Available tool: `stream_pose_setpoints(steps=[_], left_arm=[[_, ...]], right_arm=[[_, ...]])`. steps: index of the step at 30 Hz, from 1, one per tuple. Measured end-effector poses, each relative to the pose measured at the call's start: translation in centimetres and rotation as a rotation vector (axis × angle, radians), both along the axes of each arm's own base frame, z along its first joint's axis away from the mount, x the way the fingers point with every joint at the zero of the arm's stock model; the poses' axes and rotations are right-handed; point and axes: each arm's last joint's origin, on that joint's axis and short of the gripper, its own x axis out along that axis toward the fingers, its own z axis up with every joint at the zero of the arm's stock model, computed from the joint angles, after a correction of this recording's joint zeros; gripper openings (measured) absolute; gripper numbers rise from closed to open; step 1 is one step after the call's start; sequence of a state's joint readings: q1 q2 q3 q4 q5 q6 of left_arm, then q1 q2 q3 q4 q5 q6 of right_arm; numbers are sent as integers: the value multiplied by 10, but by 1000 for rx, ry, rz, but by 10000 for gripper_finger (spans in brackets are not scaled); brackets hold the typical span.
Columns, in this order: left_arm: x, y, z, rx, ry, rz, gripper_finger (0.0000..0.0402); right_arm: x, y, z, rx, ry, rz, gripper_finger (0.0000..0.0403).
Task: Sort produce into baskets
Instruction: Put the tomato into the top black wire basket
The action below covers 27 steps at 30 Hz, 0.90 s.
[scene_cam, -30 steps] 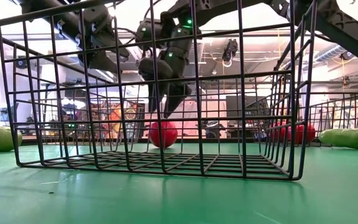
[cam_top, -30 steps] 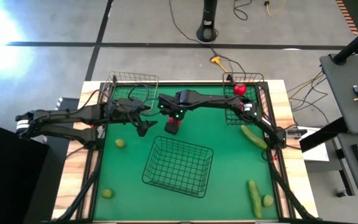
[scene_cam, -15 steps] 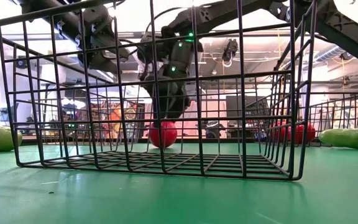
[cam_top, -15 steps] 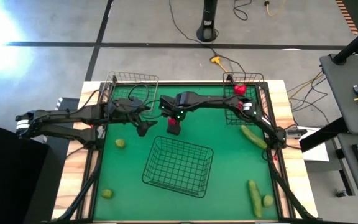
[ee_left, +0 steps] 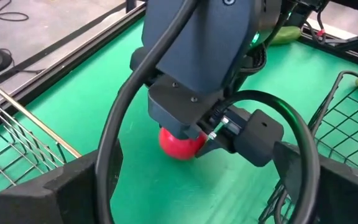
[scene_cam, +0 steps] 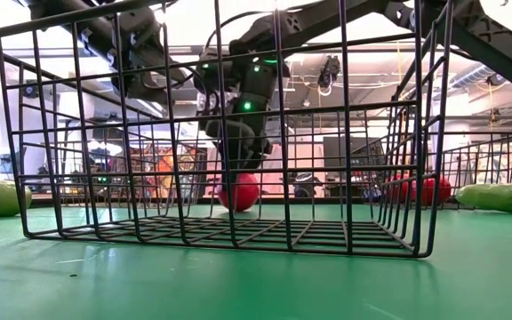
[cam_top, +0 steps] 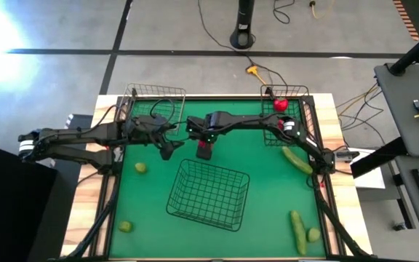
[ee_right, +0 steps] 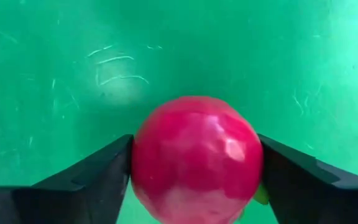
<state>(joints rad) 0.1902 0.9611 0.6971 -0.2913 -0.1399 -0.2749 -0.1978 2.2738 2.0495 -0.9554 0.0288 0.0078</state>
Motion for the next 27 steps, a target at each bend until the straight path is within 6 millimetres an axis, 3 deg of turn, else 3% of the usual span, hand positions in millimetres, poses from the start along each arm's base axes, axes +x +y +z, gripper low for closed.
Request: stream_pose_setpoints(steps=[3,8,13,17,22,27], left_arm=[[-1,0,2,2,-12,0,396],[-8,-2,10,11,-55,0,396],[-19,-7,21,31,-119,-24,396],[-26,-18,29,49,-188,-82,396],[-31,-32,25,51,-257,-159,396],[-32,-40,12,42,-273,-206,396]], right_arm=[[0,0,0,4,-1,-6,269],[-3,0,4,12,24,-19,269],[-21,8,50,-86,69,-78,275],[-55,20,96,-243,130,-164,264],[-114,30,139,-405,230,-374,269],[-165,36,139,-386,245,-506,267]])
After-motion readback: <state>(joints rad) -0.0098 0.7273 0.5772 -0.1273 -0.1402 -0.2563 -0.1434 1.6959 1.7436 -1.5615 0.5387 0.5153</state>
